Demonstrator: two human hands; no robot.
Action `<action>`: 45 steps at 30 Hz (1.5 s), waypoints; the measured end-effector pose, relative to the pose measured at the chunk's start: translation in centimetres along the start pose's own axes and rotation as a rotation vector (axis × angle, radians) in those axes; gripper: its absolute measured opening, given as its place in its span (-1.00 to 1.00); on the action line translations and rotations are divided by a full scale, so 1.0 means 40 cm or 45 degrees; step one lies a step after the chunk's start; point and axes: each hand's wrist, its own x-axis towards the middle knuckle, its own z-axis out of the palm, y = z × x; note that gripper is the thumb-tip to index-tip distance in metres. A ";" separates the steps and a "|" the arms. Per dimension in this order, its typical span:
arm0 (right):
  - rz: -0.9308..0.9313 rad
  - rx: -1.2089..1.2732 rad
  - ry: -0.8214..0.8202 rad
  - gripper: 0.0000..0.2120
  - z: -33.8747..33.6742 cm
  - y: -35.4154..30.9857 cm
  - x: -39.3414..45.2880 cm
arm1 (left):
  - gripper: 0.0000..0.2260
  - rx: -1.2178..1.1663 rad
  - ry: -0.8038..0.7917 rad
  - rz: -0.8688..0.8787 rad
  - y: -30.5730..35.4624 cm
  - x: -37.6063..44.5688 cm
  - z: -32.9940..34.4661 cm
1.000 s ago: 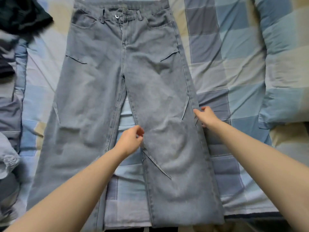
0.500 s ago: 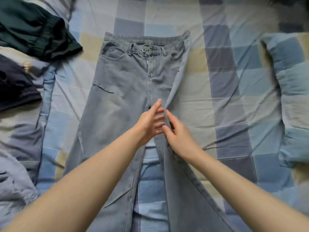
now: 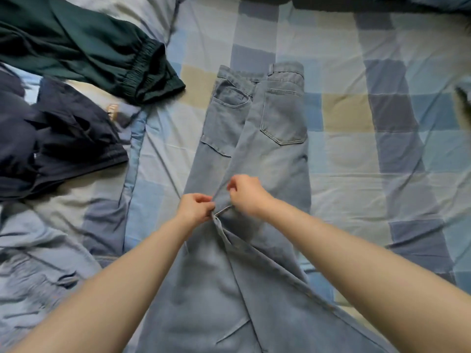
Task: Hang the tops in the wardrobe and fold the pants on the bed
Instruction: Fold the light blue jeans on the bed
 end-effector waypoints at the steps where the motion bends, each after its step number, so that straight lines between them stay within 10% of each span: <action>1: -0.034 -0.099 -0.006 -0.68 -0.012 0.002 0.036 | -0.87 -0.017 0.009 -0.003 -0.011 0.007 0.001; 15: -0.151 -1.295 0.051 -0.65 -0.178 0.072 0.355 | -0.83 0.173 -0.325 0.277 0.016 0.132 0.043; 23: -0.425 -1.254 0.433 -0.73 -0.216 0.038 0.388 | -0.84 -0.121 -0.338 0.138 -0.071 0.115 -0.089; 32: -0.481 -1.349 0.195 -0.61 -0.178 -0.031 0.461 | -0.86 -0.349 -0.088 -0.138 -0.126 0.152 -0.148; 37: -0.394 -1.382 0.248 -0.62 -0.251 -0.034 0.538 | -0.77 -0.065 0.019 0.097 -0.011 0.225 -0.093; 45: -0.402 -1.333 0.218 -0.63 -0.299 -0.028 0.638 | -0.78 -0.223 -0.109 -0.110 0.008 0.323 -0.086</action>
